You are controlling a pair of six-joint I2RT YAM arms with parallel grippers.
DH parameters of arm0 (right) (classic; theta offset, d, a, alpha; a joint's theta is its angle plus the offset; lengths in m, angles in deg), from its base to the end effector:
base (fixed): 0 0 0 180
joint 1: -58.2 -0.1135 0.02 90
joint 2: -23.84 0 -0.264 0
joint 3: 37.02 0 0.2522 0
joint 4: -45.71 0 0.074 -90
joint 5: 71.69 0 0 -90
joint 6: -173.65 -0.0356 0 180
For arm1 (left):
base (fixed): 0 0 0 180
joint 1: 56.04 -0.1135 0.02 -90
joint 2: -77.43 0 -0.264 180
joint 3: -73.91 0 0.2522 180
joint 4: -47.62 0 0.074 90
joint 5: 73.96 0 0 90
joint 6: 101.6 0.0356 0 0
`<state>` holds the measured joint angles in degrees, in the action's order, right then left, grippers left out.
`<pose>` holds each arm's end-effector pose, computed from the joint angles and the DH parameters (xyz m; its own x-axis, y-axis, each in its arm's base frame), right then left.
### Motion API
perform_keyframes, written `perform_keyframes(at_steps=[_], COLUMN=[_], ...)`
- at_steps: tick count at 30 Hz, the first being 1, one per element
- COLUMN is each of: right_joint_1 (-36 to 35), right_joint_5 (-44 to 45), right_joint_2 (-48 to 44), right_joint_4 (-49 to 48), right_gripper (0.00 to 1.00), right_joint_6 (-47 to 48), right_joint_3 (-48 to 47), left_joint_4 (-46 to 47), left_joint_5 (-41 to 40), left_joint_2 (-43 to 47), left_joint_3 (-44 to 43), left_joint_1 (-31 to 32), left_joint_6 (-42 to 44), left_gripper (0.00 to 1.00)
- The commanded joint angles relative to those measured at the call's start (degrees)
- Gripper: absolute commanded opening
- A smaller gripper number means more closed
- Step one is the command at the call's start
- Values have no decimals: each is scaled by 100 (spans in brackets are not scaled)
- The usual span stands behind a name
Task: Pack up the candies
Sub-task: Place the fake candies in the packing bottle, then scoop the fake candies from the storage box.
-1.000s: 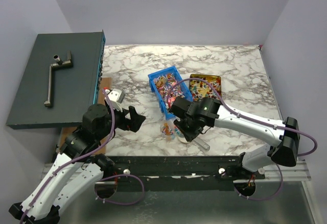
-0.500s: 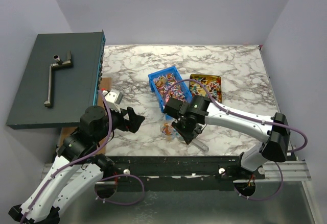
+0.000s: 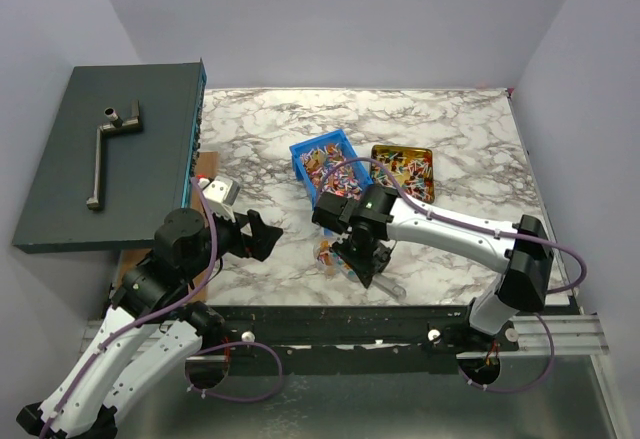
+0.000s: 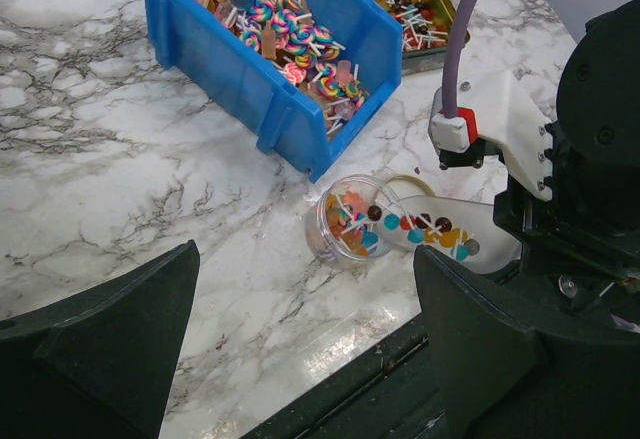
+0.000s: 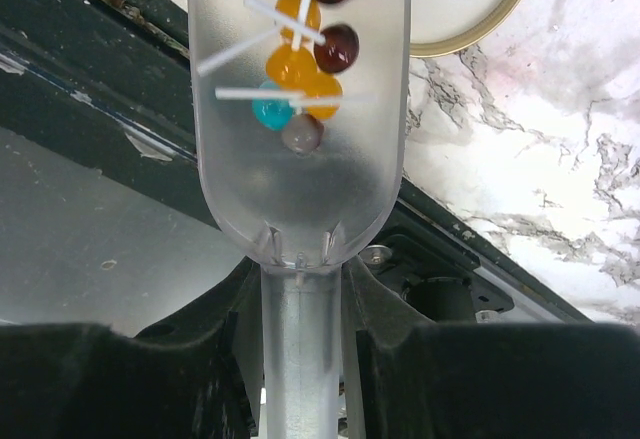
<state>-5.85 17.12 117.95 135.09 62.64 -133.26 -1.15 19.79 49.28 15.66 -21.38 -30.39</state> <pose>0.1290 0.2667 0.2767 -0.7305 -0.6819 -0.0374 -0.6829 0.7296 0.0366 0.0885 -0.0640 0.3295 -0.4485 -0.0807 -0.8901 0.5007 0.8023 -0.3250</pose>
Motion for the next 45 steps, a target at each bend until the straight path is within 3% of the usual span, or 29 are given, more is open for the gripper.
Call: perform_keyframes(at_steps=[1, 26, 37, 45], right_joint_1=[10, 665, 1260, 1874], right_joint_5=[-170, -984, 477, 1623], right_joint_2=[142, -103, -646, -903], right_joint_4=[252, 560, 440, -196], right_gripper=[1, 1, 1, 1], right_joint_6=[14, 268, -12, 23], right_joint_3=[-275, -198, -601, -813], left_joint_4=[-13, 11, 22, 22], left_joint_5=[153, 206, 239, 245], left_joint_2=[96, 212, 165, 162], left_joint_3=[2, 11, 14, 13], left_joint_1=[32, 30, 31, 28], left_joint_6=[33, 33, 32, 24], left_gripper=[90, 90, 90, 90])
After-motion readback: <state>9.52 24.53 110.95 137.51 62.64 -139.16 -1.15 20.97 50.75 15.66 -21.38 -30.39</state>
